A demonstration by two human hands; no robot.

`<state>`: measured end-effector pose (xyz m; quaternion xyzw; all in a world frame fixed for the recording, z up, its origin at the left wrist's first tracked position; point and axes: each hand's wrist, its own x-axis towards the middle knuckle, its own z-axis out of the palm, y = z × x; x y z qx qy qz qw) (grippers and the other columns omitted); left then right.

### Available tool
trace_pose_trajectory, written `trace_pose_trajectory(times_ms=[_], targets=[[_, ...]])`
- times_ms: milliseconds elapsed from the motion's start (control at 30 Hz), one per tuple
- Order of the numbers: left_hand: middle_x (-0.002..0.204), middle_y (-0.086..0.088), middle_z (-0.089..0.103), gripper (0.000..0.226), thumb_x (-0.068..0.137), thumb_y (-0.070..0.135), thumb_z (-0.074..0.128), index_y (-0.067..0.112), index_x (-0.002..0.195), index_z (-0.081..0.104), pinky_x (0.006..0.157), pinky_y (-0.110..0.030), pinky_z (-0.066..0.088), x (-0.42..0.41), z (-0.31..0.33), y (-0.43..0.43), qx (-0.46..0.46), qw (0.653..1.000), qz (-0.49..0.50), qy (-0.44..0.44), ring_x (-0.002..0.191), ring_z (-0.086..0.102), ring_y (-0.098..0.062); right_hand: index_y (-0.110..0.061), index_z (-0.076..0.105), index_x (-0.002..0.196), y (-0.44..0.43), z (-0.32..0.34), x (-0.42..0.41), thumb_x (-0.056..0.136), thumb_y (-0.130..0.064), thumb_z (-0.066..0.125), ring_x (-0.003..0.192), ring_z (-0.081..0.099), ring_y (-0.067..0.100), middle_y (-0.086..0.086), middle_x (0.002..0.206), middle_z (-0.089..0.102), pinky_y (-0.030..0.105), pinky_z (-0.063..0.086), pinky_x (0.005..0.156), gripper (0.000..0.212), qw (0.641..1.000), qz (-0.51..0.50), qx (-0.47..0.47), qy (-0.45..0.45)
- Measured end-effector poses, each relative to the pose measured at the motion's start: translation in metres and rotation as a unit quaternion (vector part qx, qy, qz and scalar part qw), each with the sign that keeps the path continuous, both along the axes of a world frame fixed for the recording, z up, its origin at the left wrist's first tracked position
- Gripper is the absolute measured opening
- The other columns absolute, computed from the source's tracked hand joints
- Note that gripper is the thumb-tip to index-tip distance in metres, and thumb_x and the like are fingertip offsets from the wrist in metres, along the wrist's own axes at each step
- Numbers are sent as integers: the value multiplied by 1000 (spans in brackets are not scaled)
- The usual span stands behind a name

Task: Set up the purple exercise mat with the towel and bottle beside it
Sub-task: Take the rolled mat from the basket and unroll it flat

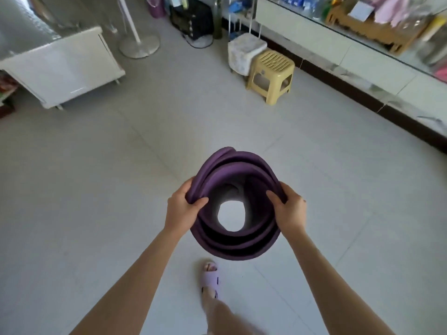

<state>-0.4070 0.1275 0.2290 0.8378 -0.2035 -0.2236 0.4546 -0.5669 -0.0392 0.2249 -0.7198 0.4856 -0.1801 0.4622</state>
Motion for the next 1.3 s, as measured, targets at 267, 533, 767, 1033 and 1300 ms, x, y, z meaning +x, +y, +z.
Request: trace_pose_trajectory(times_ms=[267, 533, 767, 1033, 1300], targets=[[105, 9, 66, 56, 76, 0, 73, 15, 128, 58, 78, 1, 39, 67, -38, -30, 17, 996, -84, 11, 93, 62, -11, -14, 66, 114, 4, -39, 39, 91, -14, 60, 79, 59, 13, -6, 84, 65, 5, 39, 65, 24, 994, -95, 45, 13], [104, 9, 64, 53, 79, 2, 72, 13, 129, 57, 74, 6, 37, 119, -81, -63, 44, 984, -171, 11, 89, 60, -12, -16, 66, 115, 7, -86, 75, 90, -15, 60, 83, 63, 16, -6, 86, 67, 26, 50, 81, 25, 980, -187, 61, 21], [107, 9, 65, 54, 81, 4, 70, 15, 132, 55, 81, -3, 43, 171, -149, -90, 71, 966, -247, 29, 90, 60, -8, -14, 67, 113, 18, -156, 117, 90, -14, 61, 80, 60, 15, -7, 85, 67, 19, 43, 74, 24, 959, -276, 65, 31], [116, 3, 67, 57, 80, 5, 71, 18, 134, 54, 94, -20, 44, 210, -209, -130, 84, 951, -299, 16, 102, 62, -15, -12, 67, 109, 15, -217, 150, 89, -13, 62, 71, 55, 13, -3, 80, 65, 2, 39, 64, 20, 937, -345, 55, 25], [122, 3, 65, 55, 82, 12, 71, 17, 134, 53, 93, -15, 41, 231, -236, -157, 72, 947, -314, -1, 108, 62, -16, -12, 65, 102, 6, -231, 172, 89, -16, 63, 60, 50, -8, -16, 68, 57, 5, 38, 61, 13, 928, -369, 56, 11]])
